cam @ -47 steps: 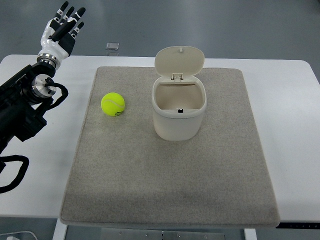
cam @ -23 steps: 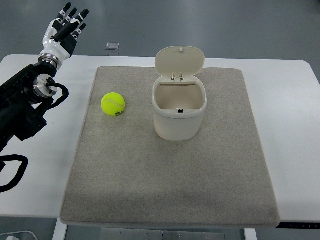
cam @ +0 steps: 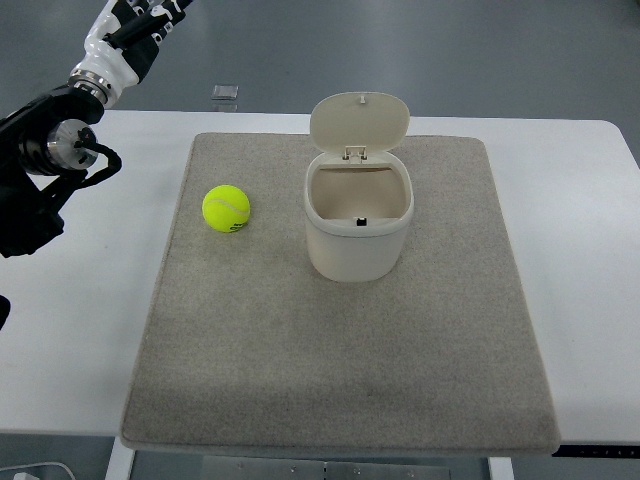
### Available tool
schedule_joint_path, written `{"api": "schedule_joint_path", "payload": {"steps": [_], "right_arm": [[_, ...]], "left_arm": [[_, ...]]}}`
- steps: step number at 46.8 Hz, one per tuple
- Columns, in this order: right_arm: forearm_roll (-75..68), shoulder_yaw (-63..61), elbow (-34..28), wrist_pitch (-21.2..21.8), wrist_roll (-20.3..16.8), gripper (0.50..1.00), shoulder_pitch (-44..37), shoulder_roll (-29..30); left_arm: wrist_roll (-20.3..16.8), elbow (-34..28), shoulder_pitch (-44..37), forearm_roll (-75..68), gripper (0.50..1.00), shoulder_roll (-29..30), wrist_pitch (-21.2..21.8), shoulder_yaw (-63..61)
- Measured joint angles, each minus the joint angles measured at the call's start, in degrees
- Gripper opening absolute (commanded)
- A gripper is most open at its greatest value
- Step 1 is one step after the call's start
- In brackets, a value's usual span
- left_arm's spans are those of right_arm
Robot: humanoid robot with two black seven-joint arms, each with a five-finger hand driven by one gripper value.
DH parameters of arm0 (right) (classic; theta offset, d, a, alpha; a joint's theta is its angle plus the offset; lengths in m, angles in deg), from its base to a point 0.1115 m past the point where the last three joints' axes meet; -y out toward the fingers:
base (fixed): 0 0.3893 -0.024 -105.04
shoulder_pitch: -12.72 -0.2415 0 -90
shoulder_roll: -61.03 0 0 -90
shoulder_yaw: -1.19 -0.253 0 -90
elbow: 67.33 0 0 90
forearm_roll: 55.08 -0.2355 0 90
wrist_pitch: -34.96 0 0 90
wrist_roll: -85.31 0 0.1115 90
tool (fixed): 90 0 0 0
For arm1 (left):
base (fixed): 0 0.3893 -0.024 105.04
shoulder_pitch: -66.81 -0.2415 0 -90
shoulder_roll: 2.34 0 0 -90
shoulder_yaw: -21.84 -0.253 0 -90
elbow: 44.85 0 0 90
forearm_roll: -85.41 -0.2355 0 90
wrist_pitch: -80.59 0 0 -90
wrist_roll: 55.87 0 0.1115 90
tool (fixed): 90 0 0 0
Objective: Put tennis ball into box with left hand
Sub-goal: 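Swing the left hand down and reach toward the tennis ball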
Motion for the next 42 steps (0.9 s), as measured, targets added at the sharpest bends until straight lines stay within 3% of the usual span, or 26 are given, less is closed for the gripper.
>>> {"api": "schedule_joint_path", "payload": {"steps": [12,16,26,33,42], "right_arm": [[0.0,0.0,0.0,0.0,0.0,0.938,0.0,0.0],[0.0,0.0,0.0,0.0,0.0,0.938,0.0,0.0],[0.0,0.0,0.0,0.0,0.0,0.938,0.0,0.0],[0.0,0.0,0.0,0.0,0.0,0.94,0.0,0.0],[0.0,0.0,0.0,0.0,0.0,0.938,-0.01,0.0]], "left_arm": [[0.11,14.7,5.49,0.41,0.99,11.95,0.0,-16.68],[1.7,19.65,7.0,0.42,0.99,15.29,0.02,-21.87],[8.23,22.48,8.21,0.42,0.99,16.86,2.27,-32.22],[9.42,24.75,8.57,0.36,0.988,17.68,2.84,-34.98],[10.72,29.46,12.68,0.23,0.986,18.45,7.6,-41.37]]}}
